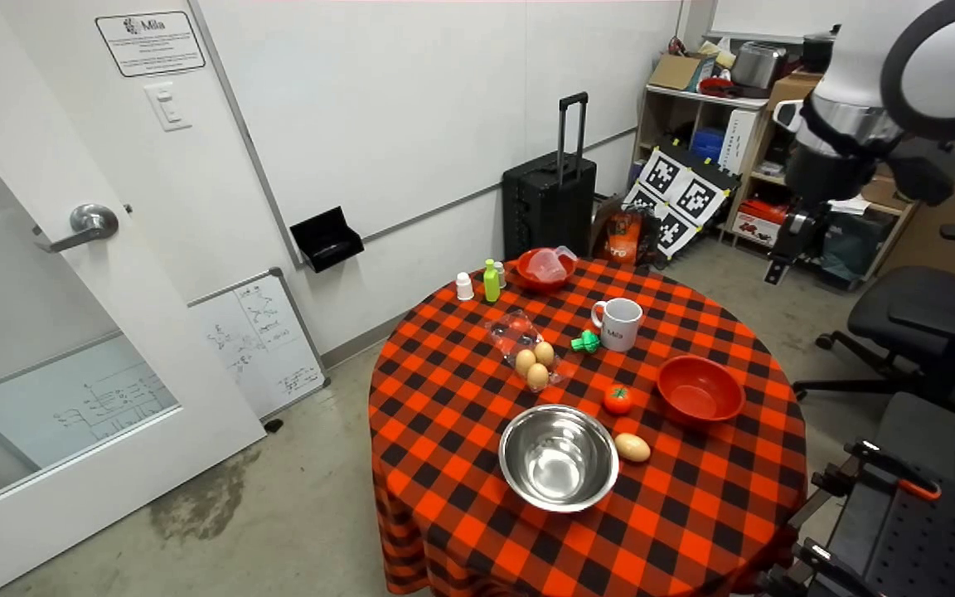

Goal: Pick up the tomato plush toy and place it inside the red bowl.

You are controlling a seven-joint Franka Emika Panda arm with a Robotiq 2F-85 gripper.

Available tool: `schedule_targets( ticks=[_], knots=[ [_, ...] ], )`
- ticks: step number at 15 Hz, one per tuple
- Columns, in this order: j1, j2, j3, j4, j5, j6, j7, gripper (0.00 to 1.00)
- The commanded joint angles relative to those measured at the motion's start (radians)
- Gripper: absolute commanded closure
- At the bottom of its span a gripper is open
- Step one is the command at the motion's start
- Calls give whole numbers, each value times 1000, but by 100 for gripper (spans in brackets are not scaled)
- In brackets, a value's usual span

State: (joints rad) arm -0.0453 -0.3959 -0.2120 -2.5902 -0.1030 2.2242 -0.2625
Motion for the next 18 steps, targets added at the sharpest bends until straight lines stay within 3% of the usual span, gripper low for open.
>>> schedule_targets(
  ticks=[1, 9, 18],
  knots=[
    [21, 183, 11, 74, 75, 73, -42, 0],
    [21, 524, 95, 185, 218, 187, -186, 0],
    [-54, 875, 230, 415, 182, 198, -231, 0]
  ],
)
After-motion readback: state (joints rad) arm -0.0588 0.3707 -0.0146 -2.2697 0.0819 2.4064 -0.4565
